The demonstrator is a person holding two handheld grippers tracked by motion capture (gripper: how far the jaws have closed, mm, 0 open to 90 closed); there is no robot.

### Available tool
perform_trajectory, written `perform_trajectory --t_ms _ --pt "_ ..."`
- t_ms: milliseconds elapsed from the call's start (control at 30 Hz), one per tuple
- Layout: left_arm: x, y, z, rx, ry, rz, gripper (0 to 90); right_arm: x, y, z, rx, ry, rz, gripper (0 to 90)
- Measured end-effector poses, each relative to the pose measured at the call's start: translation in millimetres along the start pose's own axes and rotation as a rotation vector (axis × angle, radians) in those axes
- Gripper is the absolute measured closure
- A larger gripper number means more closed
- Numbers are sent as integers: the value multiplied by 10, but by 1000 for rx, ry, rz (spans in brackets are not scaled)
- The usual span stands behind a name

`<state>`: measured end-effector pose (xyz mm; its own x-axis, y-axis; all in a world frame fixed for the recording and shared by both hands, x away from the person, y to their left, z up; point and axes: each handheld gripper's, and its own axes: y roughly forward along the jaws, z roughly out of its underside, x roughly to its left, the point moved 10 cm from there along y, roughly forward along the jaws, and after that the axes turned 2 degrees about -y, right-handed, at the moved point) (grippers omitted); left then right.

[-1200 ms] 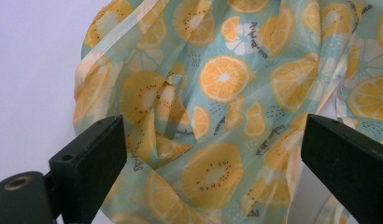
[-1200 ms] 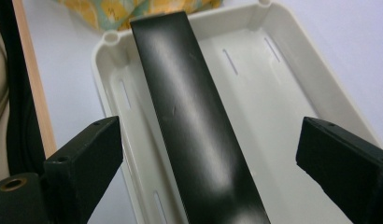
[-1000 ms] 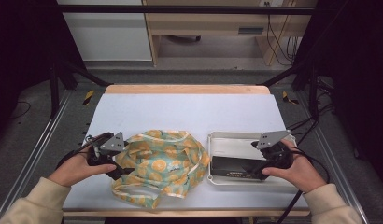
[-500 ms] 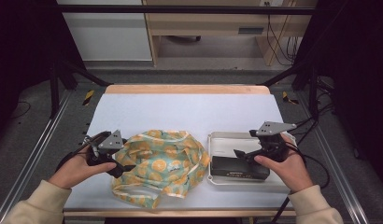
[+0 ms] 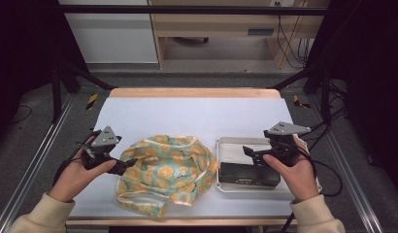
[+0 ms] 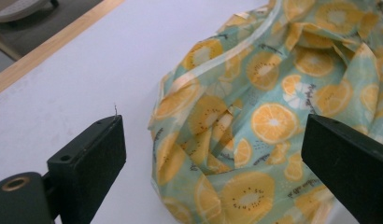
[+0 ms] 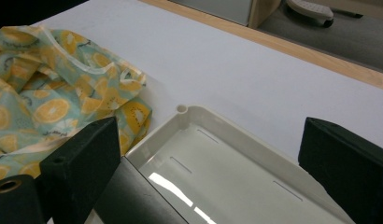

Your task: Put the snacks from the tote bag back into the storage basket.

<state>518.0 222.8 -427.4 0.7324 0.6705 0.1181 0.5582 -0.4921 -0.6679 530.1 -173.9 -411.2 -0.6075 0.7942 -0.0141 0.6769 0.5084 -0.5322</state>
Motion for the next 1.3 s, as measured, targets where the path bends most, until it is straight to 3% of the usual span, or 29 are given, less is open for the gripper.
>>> perform_trajectory --t_ms 200,333,533,667,900,1300 --pt "122 -85 6 -39 -46 -56 61 -84 -54 -5 -17 16 47 58" --pt "178 -104 27 -66 -79 -67 61 -153 -118 -5 -32 33 81 57" --pt "247 -131 94 -86 -94 -87 62 -295 -205 55 -46 65 131 55" --pt "301 -129 154 -99 -95 -124 64 -385 -247 186 -54 104 181 55" --pt "358 -51 330 -121 -147 -149 67 -463 -246 519 -58 185 222 51" --pt "541 52 650 -128 -226 -195 72 -718 -309 842 -65 284 315 47"
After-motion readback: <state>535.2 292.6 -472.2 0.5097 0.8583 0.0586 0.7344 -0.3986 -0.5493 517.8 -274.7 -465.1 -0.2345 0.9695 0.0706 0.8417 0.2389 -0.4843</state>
